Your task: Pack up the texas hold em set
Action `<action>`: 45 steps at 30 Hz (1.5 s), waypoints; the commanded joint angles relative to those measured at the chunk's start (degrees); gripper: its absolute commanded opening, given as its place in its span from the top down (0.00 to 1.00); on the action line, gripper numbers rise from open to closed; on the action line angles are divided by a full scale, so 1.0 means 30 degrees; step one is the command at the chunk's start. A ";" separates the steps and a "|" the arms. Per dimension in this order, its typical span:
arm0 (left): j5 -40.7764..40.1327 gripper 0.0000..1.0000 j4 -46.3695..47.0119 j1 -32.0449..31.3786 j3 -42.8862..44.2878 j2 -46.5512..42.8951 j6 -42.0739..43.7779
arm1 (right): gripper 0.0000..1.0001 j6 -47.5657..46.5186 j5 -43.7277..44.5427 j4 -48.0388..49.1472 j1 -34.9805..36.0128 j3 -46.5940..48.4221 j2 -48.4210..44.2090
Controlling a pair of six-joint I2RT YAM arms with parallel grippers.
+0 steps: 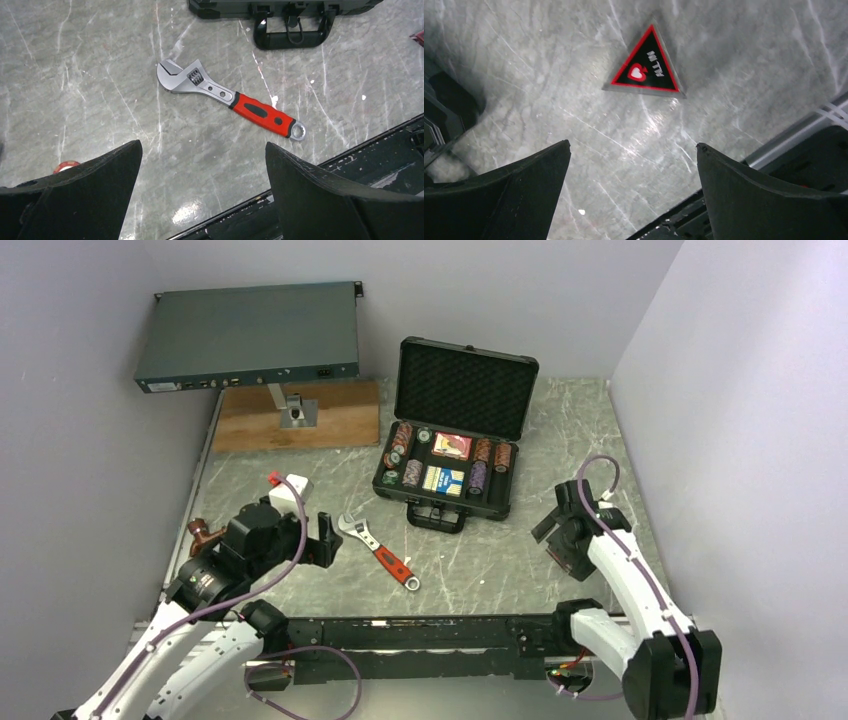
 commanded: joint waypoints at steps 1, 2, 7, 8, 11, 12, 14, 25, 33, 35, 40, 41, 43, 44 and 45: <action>-0.0211 0.00 0.1869 -0.0041 -0.0849 -0.0352 0.0316 | 0.00 -0.2168 -0.1560 0.3092 -0.0709 0.0754 0.1275; -0.0307 0.00 0.1860 -0.0042 -0.0854 -0.0360 0.0457 | 0.00 -0.2670 -0.1969 0.3834 -0.0760 0.0600 0.1451; -0.0764 0.00 0.1971 -0.0041 -0.1045 -0.0242 0.0645 | 0.00 -0.3396 -0.2365 0.6074 -0.0808 -0.0569 0.1802; -0.0881 0.00 0.1891 -0.0042 -0.1047 -0.0203 0.0626 | 0.00 -0.3308 -0.2203 0.6174 -0.0794 -0.0734 0.1810; -0.1565 0.00 0.1775 -0.0038 -0.1069 -0.0190 0.0561 | 0.00 -0.3770 -0.1630 0.6015 -0.0795 -0.0761 0.1855; -0.1926 0.00 0.1815 -0.0042 -0.1090 -0.0129 0.0535 | 0.00 -0.4016 -0.1219 0.5870 -0.0803 -0.0666 0.1875; -0.2012 0.00 0.1929 -0.0038 -0.1133 -0.0023 0.0496 | 0.00 -0.4435 -0.0340 0.5304 -0.0804 -0.0323 0.2033; -0.2058 0.00 0.1870 -0.0041 -0.1145 -0.0135 0.0563 | 0.01 -0.5708 -0.1171 0.7448 -0.4027 -0.1538 0.2872; -0.1912 0.00 0.1854 -0.0042 -0.1078 -0.0303 0.0618 | 0.02 -0.5267 -0.2995 0.8842 -0.4956 -0.2802 0.4400; -0.2255 0.00 0.1805 -0.0042 -0.1102 -0.0537 0.0494 | 0.03 -0.5065 -0.2878 0.8552 -0.4964 -0.2689 0.4594; -0.2471 0.00 0.1899 -0.0042 -0.1149 -0.0921 0.0433 | 0.08 -0.5124 -0.2714 0.7509 -0.4928 -0.2243 0.4080; -0.2545 0.00 0.1867 -0.0042 -0.1115 -0.0933 0.0420 | 0.09 -0.5076 -0.2783 0.7345 -0.4927 -0.2188 0.3845; -0.2673 0.00 0.1861 -0.0042 -0.1105 -0.1048 0.0339 | 0.13 -0.4646 -0.3126 0.7252 -0.4927 -0.2244 0.3325; -0.2757 0.00 0.1899 -0.0042 -0.1131 -0.1106 0.0354 | 0.15 -0.4441 -0.3523 0.7505 -0.4905 -0.2302 0.3073; -0.2785 0.00 0.1970 -0.0042 -0.1171 -0.1150 0.0326 | 0.17 -0.4254 -0.4008 0.7898 -0.4807 -0.2393 0.2862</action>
